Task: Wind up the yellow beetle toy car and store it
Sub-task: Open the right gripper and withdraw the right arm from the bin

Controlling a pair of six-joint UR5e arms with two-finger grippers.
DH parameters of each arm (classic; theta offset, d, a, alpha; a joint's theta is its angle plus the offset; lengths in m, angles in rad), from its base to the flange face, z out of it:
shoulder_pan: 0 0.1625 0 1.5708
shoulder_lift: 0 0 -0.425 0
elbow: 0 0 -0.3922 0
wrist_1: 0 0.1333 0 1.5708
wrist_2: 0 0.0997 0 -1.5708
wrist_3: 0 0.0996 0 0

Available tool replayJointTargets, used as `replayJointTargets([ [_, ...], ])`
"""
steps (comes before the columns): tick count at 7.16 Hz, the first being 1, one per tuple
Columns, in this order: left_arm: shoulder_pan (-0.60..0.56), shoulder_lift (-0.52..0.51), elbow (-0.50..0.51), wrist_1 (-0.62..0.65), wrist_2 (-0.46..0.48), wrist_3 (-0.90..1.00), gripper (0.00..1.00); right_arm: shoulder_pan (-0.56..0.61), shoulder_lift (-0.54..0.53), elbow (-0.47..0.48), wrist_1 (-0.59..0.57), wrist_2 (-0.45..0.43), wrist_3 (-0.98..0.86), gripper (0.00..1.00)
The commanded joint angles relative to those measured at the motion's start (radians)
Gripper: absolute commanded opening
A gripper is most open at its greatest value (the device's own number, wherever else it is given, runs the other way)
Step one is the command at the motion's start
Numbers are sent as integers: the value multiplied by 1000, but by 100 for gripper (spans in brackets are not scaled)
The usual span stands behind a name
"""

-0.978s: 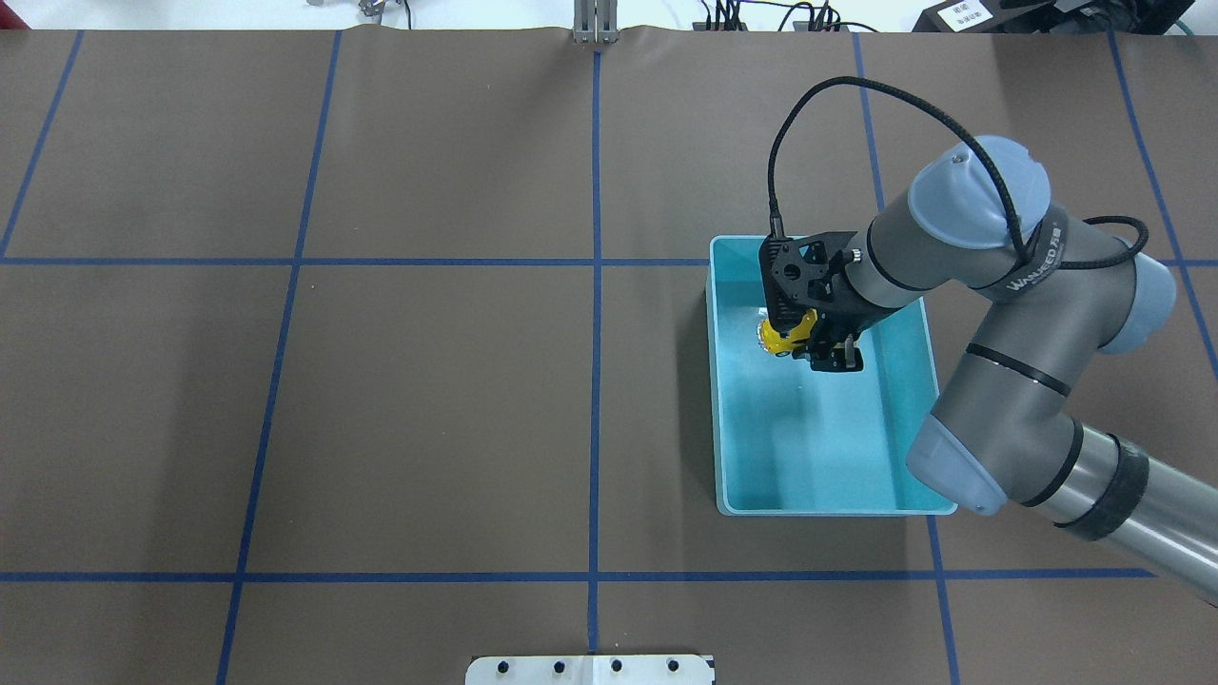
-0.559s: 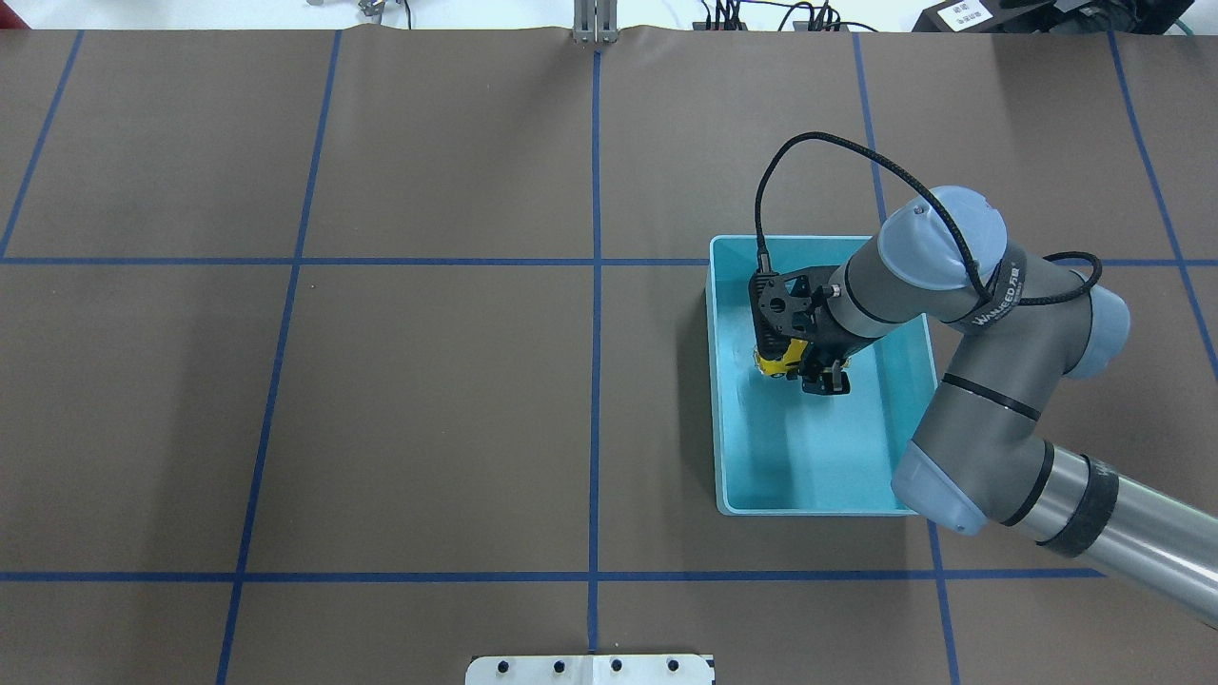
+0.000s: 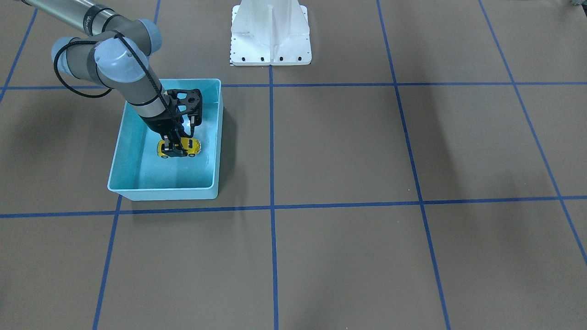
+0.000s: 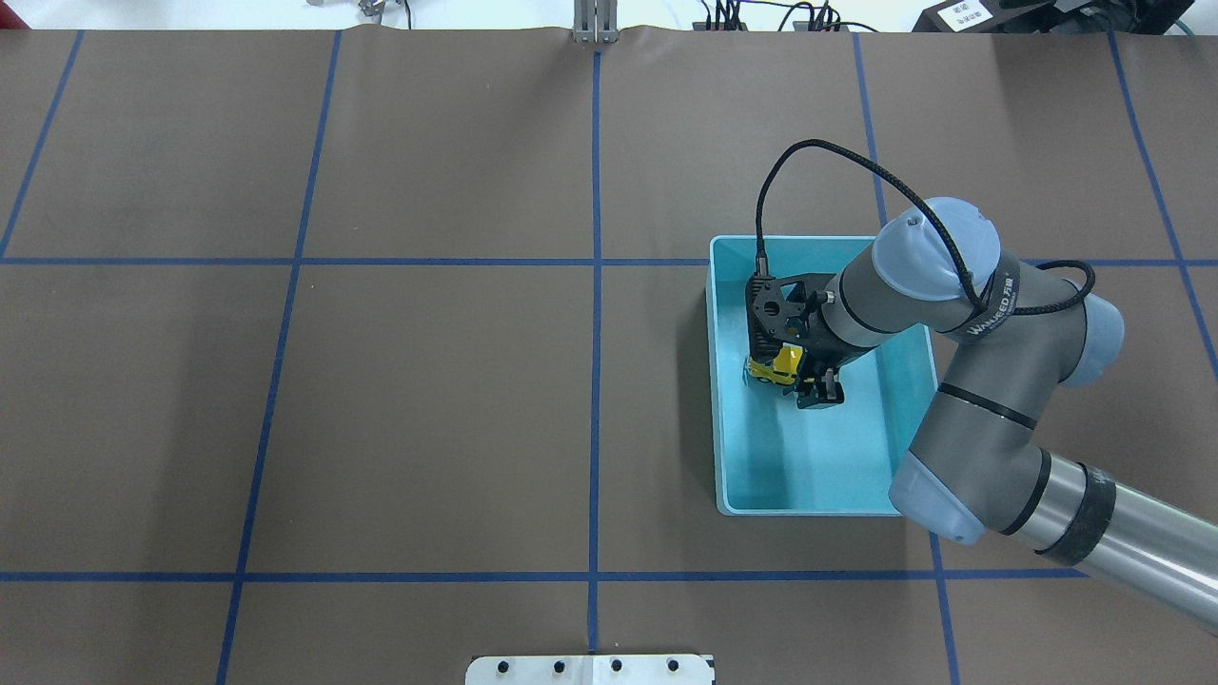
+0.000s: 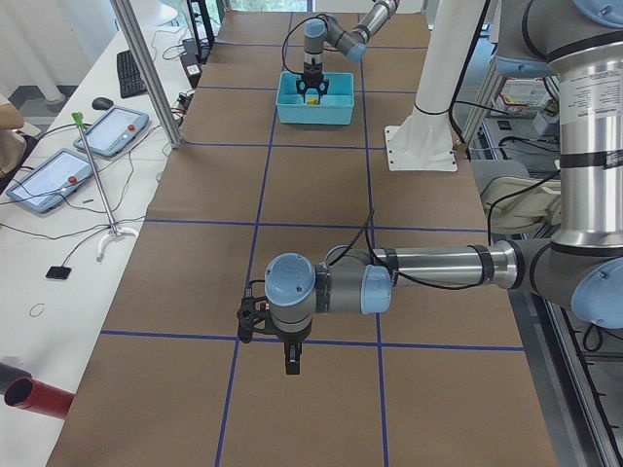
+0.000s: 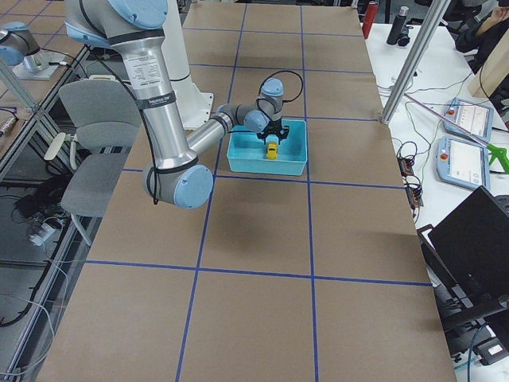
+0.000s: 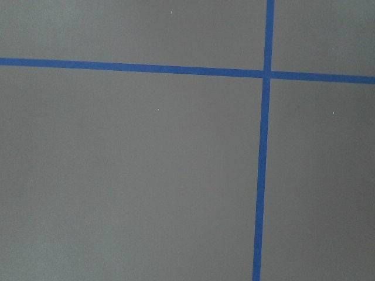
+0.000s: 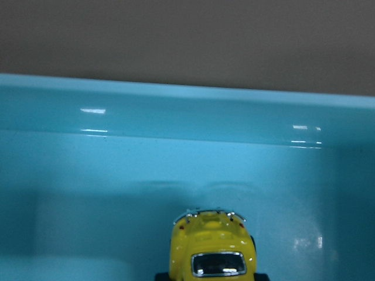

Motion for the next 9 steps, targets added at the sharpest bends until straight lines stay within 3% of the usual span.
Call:
replayJointTargets([
  [1, 0, 0, 0, 0, 0, 0, 100, 38, 7, 33, -1, 28, 13, 100],
  [2, 0, 1, 0, 0, -1, 0, 100, 96, 21, 91, -13, 109, 90, 100],
  [3, 0, 1, 0, 0, -1, 0, 100, 180, 21, 166, -13, 173, 279, 100],
  [5, 0, 1, 0, 0, 0, 0, 100, 446, 20, 181, -15, 314, 550, 100],
  [7, 0, 1, 0, 0, 0, 0, 100, 729, -228, 161, -15, 347, 540, 100],
  [9, 0, 1, 0, 0, 0, 0, 100, 926, -435, 39, -10, 382, 523, 100],
])
